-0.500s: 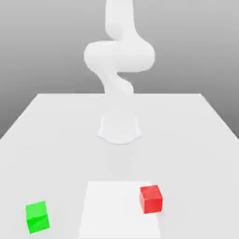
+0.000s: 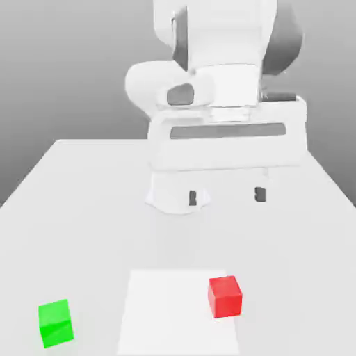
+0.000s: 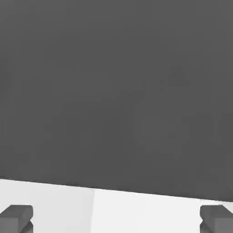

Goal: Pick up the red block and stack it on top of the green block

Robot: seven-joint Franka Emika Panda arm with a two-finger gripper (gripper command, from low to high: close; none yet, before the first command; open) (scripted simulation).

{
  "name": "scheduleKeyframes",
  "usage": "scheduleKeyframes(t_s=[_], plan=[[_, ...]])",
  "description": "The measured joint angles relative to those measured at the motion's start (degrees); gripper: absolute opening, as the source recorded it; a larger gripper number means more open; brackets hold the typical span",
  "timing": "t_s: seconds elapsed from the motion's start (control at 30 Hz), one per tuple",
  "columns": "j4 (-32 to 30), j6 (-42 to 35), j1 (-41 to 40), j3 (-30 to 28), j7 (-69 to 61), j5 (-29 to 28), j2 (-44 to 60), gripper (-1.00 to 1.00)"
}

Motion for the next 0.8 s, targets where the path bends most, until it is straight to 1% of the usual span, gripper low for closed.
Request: scheduleKeyframes(t_s=[0.2,0.37,0.4,0.63,0.8], plan=[[-5.20,6.97,1.94,0.85,1.61,-1.64,12.50,0.00],[-4.35,15.45,3.31,-1.03,3.55,-4.23,22.90,0.00],[-4.10,16.90,3.68,-1.48,3.83,-4.59,24.61,-1.00],[-4.07,17.12,3.65,-1.48,4.03,-4.83,24.87,-1.00],[-5.41,9.53,2.95,-0.22,2.22,-2.39,15.91,-1.00]])
